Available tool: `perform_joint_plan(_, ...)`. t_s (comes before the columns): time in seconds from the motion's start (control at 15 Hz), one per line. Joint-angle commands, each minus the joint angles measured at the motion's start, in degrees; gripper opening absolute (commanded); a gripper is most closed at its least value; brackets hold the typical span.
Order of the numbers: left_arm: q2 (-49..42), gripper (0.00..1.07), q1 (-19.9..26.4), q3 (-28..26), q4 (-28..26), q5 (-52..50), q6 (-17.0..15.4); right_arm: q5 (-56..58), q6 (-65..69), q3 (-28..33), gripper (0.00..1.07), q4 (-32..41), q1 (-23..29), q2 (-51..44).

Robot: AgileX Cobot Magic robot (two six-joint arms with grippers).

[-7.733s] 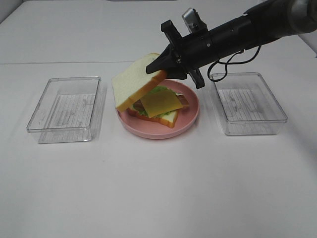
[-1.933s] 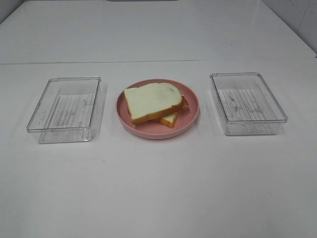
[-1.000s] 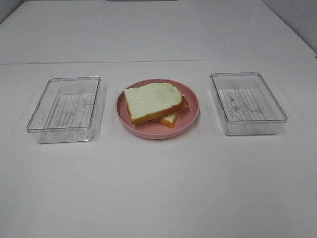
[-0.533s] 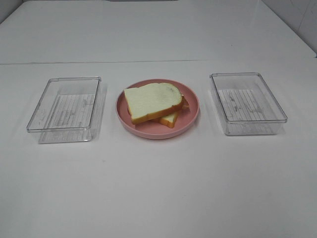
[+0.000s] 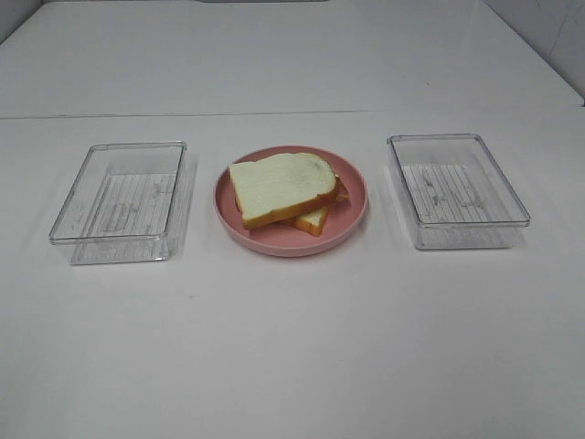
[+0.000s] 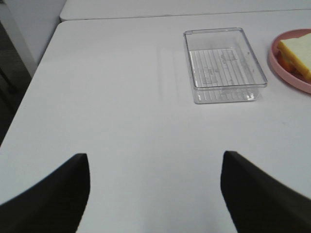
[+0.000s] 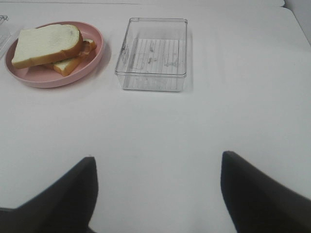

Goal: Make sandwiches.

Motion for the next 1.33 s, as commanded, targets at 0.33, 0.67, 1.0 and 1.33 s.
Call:
perform_joint_plan(0.33, -1.20, 0.72, 0.00, 0.11, -4.53, -0.63, 4.93, -0.40, -0.63, 0.23, 0.69, 0.34, -0.34, -0.92)
perform_joint_plan(0.67, -1.20, 0.72, 0.00, 0.11, -4.53, -0.63, 4.93, -0.40, -0.63, 0.23, 0.69, 0.34, -0.34, -0.92)
perform_joint_plan(1.0, -1.20, 0.72, 0.00, 0.11, -4.53, -0.63, 4.93, -0.40, -0.63, 0.23, 0.69, 0.34, -0.34, -0.92)
perform_joint_plan(1.33, -1.20, 0.72, 0.00, 0.11, -4.53, -0.63, 4.93, -0.40, -0.63, 0.23, 0.69, 0.34, -0.34, -0.92)
